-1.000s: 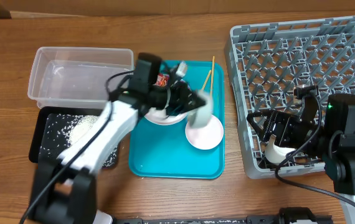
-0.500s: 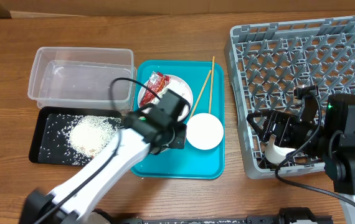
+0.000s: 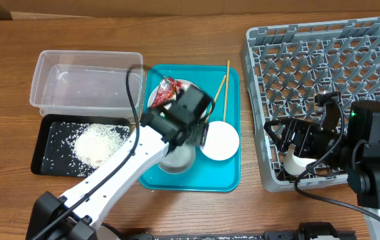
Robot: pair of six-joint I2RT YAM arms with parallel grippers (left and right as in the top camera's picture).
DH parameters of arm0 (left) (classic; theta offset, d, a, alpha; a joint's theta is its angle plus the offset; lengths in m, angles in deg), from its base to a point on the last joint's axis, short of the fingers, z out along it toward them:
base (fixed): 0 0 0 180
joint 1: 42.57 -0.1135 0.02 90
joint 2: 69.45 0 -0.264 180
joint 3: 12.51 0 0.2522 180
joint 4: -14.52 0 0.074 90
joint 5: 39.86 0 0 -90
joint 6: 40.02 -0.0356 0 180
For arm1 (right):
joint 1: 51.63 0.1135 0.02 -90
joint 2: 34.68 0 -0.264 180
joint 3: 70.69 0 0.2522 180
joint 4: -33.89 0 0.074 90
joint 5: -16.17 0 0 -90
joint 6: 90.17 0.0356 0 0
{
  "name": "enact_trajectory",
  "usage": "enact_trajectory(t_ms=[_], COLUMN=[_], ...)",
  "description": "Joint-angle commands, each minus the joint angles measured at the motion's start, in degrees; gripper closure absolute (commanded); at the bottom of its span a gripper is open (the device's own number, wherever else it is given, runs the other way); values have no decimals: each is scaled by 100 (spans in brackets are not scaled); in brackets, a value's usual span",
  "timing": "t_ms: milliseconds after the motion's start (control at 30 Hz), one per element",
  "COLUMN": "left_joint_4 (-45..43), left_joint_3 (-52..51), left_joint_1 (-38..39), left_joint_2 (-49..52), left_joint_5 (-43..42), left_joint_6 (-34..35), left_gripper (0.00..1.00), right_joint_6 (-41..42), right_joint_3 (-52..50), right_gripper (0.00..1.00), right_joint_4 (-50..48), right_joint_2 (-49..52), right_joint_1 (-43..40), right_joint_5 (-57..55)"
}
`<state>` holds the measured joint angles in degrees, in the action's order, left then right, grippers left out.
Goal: Sort waste into correct bins and load items into the dishwasher
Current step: 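Set the emptied bowl back on the teal tray with the left gripper, then pick the white tissue off the plate and drop it in the clear bin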
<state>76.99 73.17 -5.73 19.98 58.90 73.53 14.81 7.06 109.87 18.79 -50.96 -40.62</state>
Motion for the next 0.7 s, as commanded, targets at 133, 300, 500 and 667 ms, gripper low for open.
enact_trajectory(t_ms=[133,300,500,667], left_joint_4=[-866,-1646,-1827,-1832], left_joint_3=[131,133,133,175], left_joint_1=[-678,-833,-846,-881], left_joint_2=[643,1532,2006,2059], left_joint_5=[498,-275,-216,-221], left_joint_6=[-503,-1340,-1460,-1460], left_gripper=[27,24,34,86], right_joint_6=[-4,-4,-2,-4], right_joint_3=[107,98,96,96], right_gripper=[11,11,11,11], right_joint_4=[-26,-66,-66,-66], right_joint_2=[-42,-42,-42,-42], right_joint_1=[-31,-31,-31,-31], right_joint_5=[31,-11,-11,-11])
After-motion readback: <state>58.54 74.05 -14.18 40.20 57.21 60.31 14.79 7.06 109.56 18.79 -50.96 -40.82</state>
